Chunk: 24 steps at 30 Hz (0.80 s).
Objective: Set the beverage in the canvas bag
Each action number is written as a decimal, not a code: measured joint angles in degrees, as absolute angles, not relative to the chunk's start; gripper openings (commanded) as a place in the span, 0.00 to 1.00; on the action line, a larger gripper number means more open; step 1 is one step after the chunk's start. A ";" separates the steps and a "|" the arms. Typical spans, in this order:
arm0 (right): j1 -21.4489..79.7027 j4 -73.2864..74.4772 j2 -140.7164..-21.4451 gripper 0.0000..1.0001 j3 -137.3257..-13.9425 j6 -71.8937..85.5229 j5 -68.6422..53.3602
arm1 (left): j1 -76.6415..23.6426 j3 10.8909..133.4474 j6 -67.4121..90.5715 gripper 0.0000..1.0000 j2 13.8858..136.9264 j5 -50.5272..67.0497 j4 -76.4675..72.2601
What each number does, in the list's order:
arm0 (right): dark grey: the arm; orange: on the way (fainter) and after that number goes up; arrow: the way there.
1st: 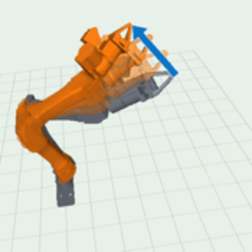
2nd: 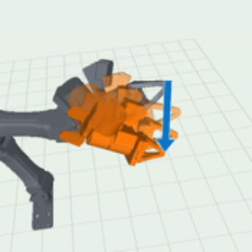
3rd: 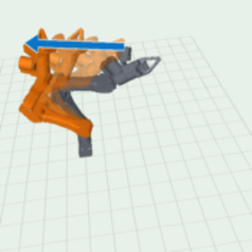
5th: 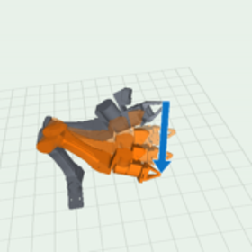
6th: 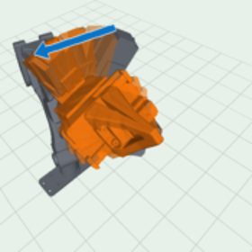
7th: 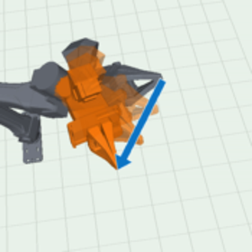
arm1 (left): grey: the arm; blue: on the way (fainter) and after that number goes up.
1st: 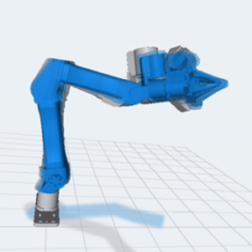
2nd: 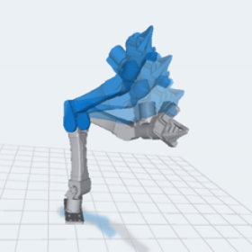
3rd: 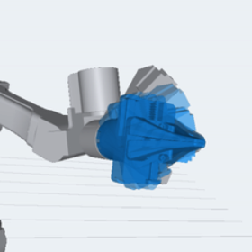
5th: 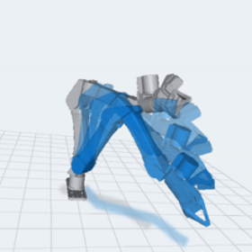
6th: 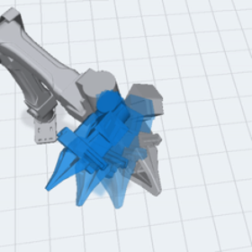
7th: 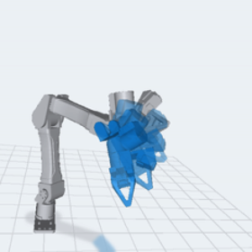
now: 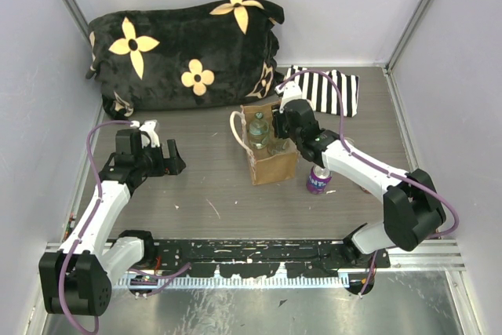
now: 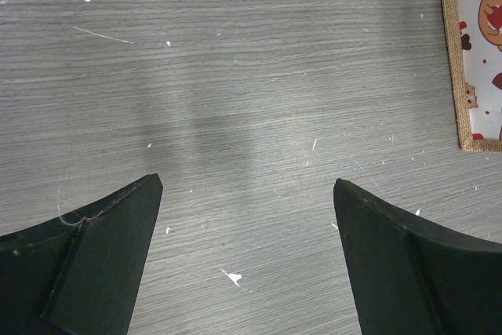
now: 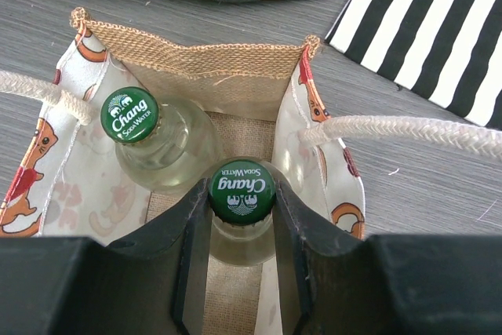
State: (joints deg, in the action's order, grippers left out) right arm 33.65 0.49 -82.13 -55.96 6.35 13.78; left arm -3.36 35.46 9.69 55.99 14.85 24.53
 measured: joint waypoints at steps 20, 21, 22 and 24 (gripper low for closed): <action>33.65 0.45 -83.42 0.01 -55.92 6.37 11.18 | -3.36 35.46 9.72 0.98 55.59 15.14 24.49; 33.65 0.45 -83.42 0.01 -55.92 6.37 11.18 | -3.36 35.46 9.72 0.98 55.48 15.14 24.49; 33.65 0.45 -83.44 0.05 -55.92 6.37 11.20 | -3.36 35.46 9.72 0.98 55.42 15.14 24.49; 33.65 0.43 -83.50 0.22 -55.96 6.35 11.25 | -3.36 35.46 9.72 0.98 55.37 15.16 24.49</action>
